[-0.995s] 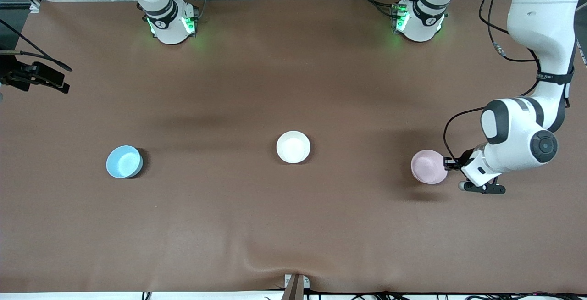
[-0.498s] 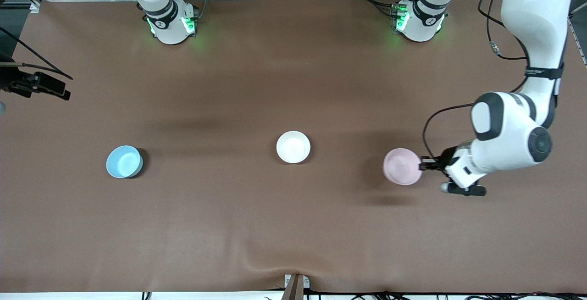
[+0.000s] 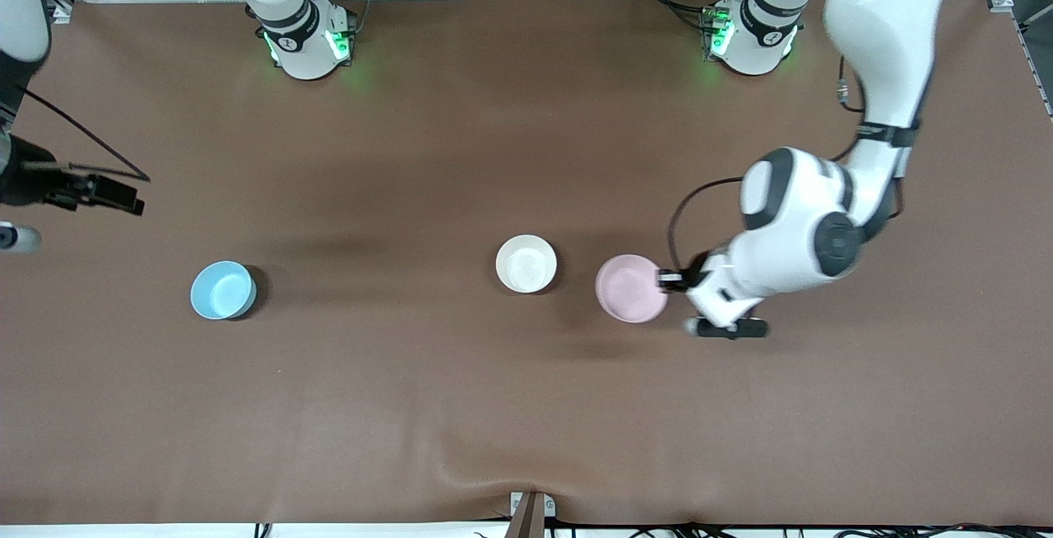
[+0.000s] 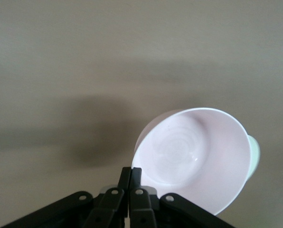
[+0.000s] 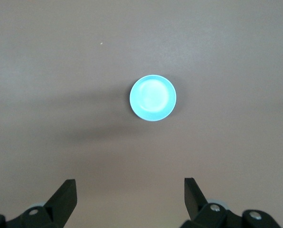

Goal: Stack pink and blue bowls on white bowl
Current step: 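Carry the pink bowl with the left gripper over the white bowl, then lower the pink bowl into the white bowl while the right gripper grasps the blue bowl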

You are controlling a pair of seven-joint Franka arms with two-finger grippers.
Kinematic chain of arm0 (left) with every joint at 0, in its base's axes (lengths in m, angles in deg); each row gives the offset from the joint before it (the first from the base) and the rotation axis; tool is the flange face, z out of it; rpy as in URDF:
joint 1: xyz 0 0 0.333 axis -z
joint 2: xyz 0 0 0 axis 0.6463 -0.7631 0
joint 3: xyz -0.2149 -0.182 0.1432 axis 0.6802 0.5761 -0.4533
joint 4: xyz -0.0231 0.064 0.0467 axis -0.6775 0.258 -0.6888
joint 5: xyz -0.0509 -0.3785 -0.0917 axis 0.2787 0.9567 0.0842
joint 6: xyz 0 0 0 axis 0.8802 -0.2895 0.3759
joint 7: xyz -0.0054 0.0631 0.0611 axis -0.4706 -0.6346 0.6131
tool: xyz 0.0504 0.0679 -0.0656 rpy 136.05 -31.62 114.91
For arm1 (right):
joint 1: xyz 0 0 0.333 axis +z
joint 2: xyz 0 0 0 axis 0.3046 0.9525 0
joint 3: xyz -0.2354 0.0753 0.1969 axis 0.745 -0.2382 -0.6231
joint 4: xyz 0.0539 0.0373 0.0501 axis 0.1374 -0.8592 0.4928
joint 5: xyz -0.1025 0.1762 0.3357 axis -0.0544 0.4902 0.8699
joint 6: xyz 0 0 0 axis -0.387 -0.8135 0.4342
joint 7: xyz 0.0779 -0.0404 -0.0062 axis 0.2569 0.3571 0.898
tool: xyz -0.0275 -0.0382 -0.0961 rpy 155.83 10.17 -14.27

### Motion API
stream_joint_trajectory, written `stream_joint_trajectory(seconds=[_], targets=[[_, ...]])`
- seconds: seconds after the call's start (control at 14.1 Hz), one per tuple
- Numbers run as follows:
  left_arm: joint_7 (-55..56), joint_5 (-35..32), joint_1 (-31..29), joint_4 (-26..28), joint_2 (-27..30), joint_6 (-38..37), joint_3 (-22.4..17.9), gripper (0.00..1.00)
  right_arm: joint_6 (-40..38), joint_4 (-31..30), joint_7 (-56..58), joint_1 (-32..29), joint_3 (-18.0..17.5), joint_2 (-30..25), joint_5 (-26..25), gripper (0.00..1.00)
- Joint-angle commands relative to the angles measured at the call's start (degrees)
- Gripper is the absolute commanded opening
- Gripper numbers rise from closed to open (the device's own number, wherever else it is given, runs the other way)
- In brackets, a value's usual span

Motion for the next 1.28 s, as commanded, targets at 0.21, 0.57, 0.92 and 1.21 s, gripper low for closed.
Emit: stream_joint_trajectory(seconds=[0.21, 0.57, 0.92, 1.21], targets=[[12.17, -1.13, 9.92, -3.57, -3.26, 3.15, -0.78, 0.0, 12.65, -10.45, 0.62, -0.63, -0.43, 1.14, -0.93, 1.0], [16.15, -1.13, 14.06, -3.84, -7.21, 10.01, -0.69, 0.0, 20.56, -12.67, 0.89, -2.12, -0.34, 6.14, -0.93, 1.0], [16.06, -2.37, 14.15, -2.26, -7.39, 11.07, -0.78, 0.0, 29.19, -10.92, 3.96, -6.52, -0.43, 14.57, -0.84, 1.0], [16.24, -2.54, 15.29, -2.17, -7.74, 11.33, -0.69, 0.0, 31.22, -11.09, 9.58, -8.54, -0.43, 19.23, -0.31, 1.0]])
